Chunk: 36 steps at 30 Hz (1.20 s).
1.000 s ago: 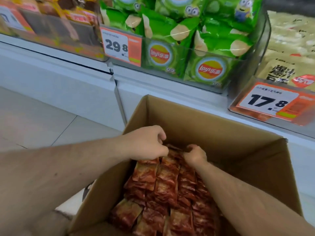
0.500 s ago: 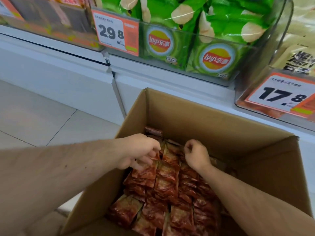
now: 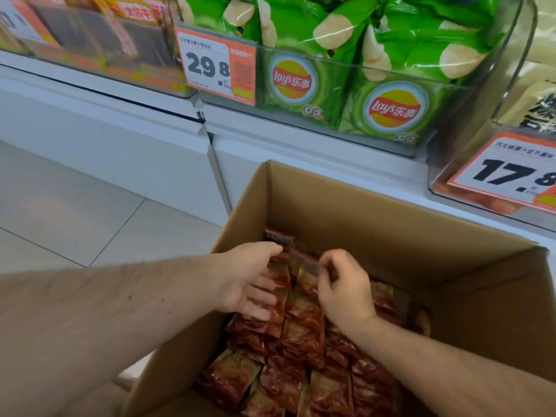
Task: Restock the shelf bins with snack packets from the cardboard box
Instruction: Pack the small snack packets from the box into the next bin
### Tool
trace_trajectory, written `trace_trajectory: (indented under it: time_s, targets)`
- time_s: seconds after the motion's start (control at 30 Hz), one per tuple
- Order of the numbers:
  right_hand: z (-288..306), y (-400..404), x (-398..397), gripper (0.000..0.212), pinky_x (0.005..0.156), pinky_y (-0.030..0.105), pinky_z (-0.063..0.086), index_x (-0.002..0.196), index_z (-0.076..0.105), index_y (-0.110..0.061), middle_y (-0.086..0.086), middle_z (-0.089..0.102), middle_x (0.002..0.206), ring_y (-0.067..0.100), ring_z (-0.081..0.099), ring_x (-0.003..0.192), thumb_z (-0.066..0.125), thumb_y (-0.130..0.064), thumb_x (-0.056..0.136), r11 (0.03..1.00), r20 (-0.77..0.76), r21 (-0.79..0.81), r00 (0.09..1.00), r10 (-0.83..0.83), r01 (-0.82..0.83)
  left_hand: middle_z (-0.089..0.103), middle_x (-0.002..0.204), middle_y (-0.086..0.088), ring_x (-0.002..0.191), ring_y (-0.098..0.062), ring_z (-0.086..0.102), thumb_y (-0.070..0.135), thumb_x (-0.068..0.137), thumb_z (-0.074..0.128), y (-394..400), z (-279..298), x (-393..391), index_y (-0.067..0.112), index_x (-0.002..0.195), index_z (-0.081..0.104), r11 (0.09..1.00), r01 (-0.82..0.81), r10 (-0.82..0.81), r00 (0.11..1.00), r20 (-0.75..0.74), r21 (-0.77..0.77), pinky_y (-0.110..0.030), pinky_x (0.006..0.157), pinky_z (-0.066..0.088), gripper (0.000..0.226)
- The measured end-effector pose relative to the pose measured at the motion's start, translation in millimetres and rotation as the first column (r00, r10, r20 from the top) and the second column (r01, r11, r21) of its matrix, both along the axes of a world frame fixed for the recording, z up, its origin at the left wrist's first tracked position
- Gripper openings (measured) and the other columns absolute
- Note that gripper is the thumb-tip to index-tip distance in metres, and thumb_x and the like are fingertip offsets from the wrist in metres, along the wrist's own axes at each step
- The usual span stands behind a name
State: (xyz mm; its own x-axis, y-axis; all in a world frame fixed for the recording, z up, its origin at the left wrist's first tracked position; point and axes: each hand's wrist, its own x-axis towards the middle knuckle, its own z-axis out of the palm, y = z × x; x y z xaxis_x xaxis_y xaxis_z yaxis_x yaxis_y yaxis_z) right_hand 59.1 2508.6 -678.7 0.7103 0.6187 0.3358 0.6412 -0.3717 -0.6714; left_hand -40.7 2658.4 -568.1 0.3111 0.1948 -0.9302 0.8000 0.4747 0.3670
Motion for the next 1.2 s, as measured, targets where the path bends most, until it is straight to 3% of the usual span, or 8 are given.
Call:
trace_trajectory:
  time_s: [0.1,0.2,0.3,0.47,0.7,0.83,1.03,1.2]
  targets:
    - [41,-18,-36,0.015,0.074,0.020,0.046,0.085,0.052,-0.018,-0.003,0.058,0.082,0.011,0.056,0.078,0.057,-0.004,0.082,0.953,0.074,0.095,0.957,0.280,-0.287,0.063,0.113,-0.017,0.104,-0.032,0.063,0.043,0.098,0.055,-3,1,-2,0.005,0.115,0.057,0.998,-0.060,0.060,0.998,0.000,-0.027,-0.044,0.076,0.059,0.041]
    - [53,-29,-44,0.011,0.069,0.023,0.048,0.093,0.058,-0.019,-0.007,0.059,0.083,0.010,0.058,0.074,0.064,-0.023,0.084,0.920,-0.049,0.093,0.921,0.386,-0.380,0.069,0.094,-0.015,0.075,-0.023,0.068,0.003,0.093,0.061,-8,1,-1,0.000,0.102,0.064,0.994,-0.029,0.024,0.998,0.050,0.102,-0.031,0.049,0.057,0.010]
    - [48,-16,-24,0.019,0.069,0.027,0.048,0.090,0.067,-0.019,-0.008,0.061,0.081,0.008,0.058,0.073,0.060,-0.036,0.085,0.967,-0.220,0.020,0.943,0.250,-0.252,0.069,0.095,-0.018,0.074,-0.024,0.068,-0.009,0.090,0.060,-6,-1,1,-0.004,0.105,0.061,0.981,-0.003,-0.008,0.998,0.057,0.192,-0.027,0.043,0.054,0.016]
    - [6,49,29,0.030,0.085,0.021,0.041,0.114,0.071,-0.014,-0.001,0.067,0.118,0.018,0.059,0.111,0.063,-0.032,0.091,0.878,-0.452,-0.466,0.882,-0.133,-0.107,0.069,0.101,-0.017,0.081,-0.022,0.069,-0.005,0.093,0.058,-1,-8,-8,-0.004,0.117,0.059,0.980,0.088,-0.090,0.996,0.001,0.177,-0.028,0.049,0.058,0.024]
    - [-47,102,42,0.039,0.095,0.035,0.053,0.115,0.072,-0.015,0.002,0.071,0.113,0.020,0.066,0.103,0.075,-0.030,0.078,0.892,-0.709,-0.394,0.690,-0.142,-0.222,0.067,0.108,-0.020,0.088,-0.027,0.069,-0.004,0.095,0.055,7,-16,-14,-0.006,0.120,0.055,0.986,0.079,-0.073,0.996,-0.041,0.150,-0.031,0.053,0.060,0.025]
    - [-33,89,41,0.036,0.088,0.023,0.043,0.119,0.069,-0.016,-0.002,0.067,0.116,0.018,0.060,0.111,0.068,-0.030,0.086,0.898,-0.560,-0.410,0.822,-0.106,-0.163,0.067,0.112,-0.019,0.094,-0.028,0.068,-0.004,0.096,0.054,9,-18,-19,-0.004,0.118,0.056,0.988,0.092,-0.089,0.996,-0.030,0.128,-0.029,0.053,0.060,0.022]
    - [56,10,18,0.045,0.096,-0.004,0.022,0.118,0.071,-0.009,-0.009,0.057,0.125,0.000,0.049,0.120,0.066,-0.026,0.077,0.972,-0.299,-0.172,0.949,0.105,-0.161,0.068,0.104,-0.020,0.090,-0.032,0.070,-0.005,0.096,0.049,7,-8,-20,0.001,0.114,0.055,0.989,0.042,-0.051,0.997,0.057,0.145,-0.047,0.075,0.061,0.020]
    - [105,-52,-14,0.054,0.119,0.032,0.026,0.124,0.065,-0.009,-0.003,0.055,0.137,0.003,0.045,0.133,0.061,-0.026,0.074,0.926,-0.042,-0.120,0.934,0.355,-0.357,0.064,0.079,-0.017,0.067,-0.030,0.065,-0.005,0.094,0.046,-6,25,-11,0.002,0.087,0.054,0.978,-0.116,0.083,0.980,0.183,0.173,-0.040,0.056,0.057,0.013]
